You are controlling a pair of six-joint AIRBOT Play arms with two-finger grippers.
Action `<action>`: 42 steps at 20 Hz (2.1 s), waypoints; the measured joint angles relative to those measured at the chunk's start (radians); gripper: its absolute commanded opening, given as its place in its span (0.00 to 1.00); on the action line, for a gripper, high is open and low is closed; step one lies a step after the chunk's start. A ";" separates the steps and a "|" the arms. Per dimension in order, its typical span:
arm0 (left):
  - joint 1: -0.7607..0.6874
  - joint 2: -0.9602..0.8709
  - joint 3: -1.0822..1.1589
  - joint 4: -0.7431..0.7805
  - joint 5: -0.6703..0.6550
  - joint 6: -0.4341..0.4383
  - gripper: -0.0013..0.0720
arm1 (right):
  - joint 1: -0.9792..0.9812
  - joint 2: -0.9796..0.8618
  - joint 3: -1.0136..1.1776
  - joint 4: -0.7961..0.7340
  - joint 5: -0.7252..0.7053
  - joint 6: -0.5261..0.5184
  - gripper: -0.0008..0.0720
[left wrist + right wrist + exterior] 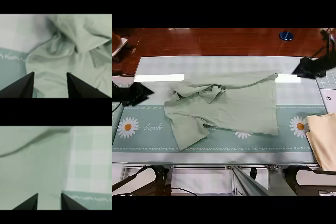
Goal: Fold the shirts.
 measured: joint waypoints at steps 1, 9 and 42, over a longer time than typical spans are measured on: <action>0.020 -0.003 -0.037 0.016 -0.021 -0.002 0.71 | -0.009 0.053 -0.101 -0.011 -0.028 0.000 0.58; 0.026 -0.070 -0.222 -0.072 0.041 0.077 0.71 | -0.034 0.357 -0.687 0.002 -0.208 0.007 0.58; -0.168 -0.140 -0.152 -0.116 0.170 0.064 0.04 | 0.144 0.223 -0.769 0.303 -0.328 -0.044 0.04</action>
